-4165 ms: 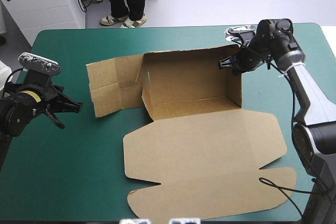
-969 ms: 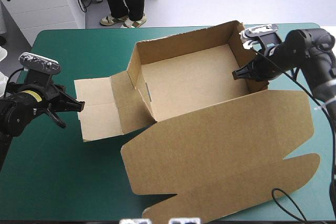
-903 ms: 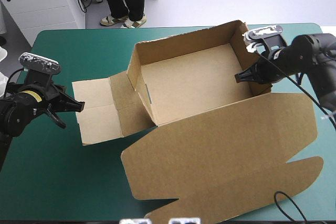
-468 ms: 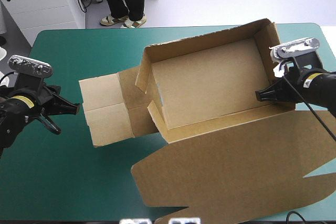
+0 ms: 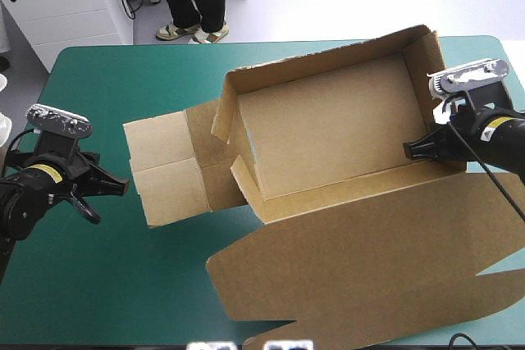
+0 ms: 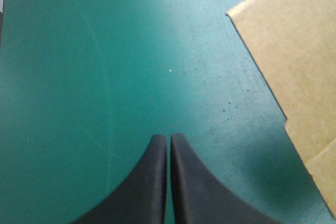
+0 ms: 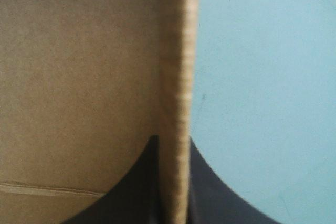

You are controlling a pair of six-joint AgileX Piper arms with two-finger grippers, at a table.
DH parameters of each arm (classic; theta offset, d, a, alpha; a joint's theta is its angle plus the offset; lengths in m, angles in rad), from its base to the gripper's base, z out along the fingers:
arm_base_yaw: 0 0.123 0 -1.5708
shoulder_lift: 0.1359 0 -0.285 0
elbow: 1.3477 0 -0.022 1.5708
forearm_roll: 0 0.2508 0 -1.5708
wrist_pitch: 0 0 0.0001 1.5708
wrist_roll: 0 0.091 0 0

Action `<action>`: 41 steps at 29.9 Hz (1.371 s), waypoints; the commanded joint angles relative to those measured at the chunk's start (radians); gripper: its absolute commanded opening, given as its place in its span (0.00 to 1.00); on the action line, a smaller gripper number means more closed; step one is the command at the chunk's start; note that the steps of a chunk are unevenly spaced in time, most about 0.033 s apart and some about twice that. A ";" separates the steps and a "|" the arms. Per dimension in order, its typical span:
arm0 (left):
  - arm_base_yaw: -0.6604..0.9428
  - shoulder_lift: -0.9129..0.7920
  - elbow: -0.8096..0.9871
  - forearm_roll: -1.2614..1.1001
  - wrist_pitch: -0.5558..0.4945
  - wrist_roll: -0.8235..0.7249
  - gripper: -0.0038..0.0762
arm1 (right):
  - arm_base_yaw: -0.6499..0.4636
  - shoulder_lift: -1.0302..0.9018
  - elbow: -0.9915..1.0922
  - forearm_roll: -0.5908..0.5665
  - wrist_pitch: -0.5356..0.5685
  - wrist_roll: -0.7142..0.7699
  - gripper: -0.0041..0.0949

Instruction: Fold the box

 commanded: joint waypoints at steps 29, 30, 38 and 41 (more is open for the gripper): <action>-0.001 -0.028 -0.002 0.152 -0.147 -0.127 0.07 | -0.459 0.190 -0.280 0.729 0.163 -0.400 0.02; -0.001 -0.027 -0.002 0.116 -0.162 -0.103 0.07 | -0.460 0.190 -0.280 0.719 0.168 -0.400 0.02; -0.001 -0.026 -0.002 -0.064 -0.200 0.011 0.07 | -0.460 0.190 -0.280 0.677 0.168 -0.395 0.02; -0.001 -0.020 -0.002 -0.271 -0.248 0.101 0.07 | -0.459 0.190 -0.280 0.679 0.168 -0.399 0.02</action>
